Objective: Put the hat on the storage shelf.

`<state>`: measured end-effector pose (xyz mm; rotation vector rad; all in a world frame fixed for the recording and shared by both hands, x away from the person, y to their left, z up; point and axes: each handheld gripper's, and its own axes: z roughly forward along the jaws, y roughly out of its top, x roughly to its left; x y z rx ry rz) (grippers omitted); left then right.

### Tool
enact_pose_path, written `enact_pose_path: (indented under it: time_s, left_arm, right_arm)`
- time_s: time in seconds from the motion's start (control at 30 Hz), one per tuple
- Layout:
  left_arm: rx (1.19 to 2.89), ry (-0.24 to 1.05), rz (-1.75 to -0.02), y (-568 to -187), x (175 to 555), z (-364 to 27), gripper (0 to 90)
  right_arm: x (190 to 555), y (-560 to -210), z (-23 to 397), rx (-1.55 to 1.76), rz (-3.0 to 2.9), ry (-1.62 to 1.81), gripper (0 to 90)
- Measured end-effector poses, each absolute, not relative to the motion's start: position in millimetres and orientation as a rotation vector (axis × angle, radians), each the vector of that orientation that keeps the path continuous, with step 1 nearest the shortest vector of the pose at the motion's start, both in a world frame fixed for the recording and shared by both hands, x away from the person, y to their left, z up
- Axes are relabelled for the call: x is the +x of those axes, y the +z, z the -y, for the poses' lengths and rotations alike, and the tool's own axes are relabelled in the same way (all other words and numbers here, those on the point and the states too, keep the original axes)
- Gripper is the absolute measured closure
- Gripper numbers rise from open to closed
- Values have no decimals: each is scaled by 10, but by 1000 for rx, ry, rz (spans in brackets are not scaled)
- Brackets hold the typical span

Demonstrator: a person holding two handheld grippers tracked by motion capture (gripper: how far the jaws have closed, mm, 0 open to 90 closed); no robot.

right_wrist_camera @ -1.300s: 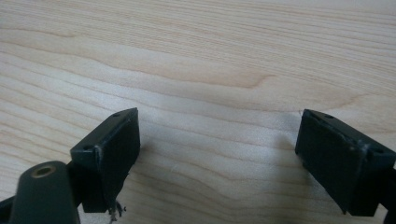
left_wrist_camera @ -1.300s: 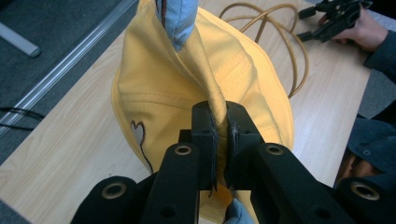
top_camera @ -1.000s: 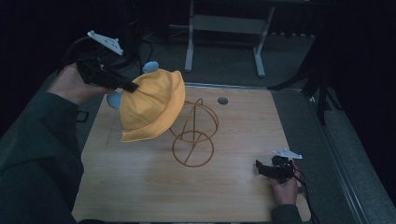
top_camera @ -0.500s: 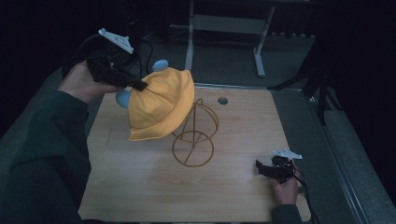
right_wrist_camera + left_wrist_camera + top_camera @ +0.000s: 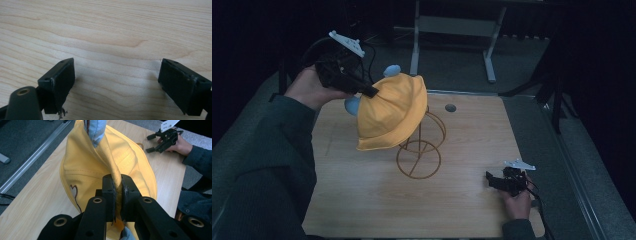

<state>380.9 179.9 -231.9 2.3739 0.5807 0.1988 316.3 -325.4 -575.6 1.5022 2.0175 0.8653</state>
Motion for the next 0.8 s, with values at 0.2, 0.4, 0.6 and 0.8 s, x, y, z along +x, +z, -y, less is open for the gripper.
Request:
enact_pose_path:
  time_s: [0.2, 0.4, 0.6, 0.8]
  left_arm:
    - [2377, 195, -573, -2315, 3816, -1747, 827]
    - [2383, 194, -562, -2307, 3811, -1686, 826]
    - [2389, 180, -556, -2314, 3819, -1645, 826]
    - [2398, 182, -545, -2311, 3822, -1587, 825]
  right_arm:
    - [3163, -5756, 3254, 1502, -2017, 865, 139]
    - [3163, -5756, 3255, 1502, -2018, 865, 139]
    - [3163, -5755, 3254, 1502, -2018, 865, 139]
    - [3163, -5755, 3255, 1502, -2018, 865, 139]
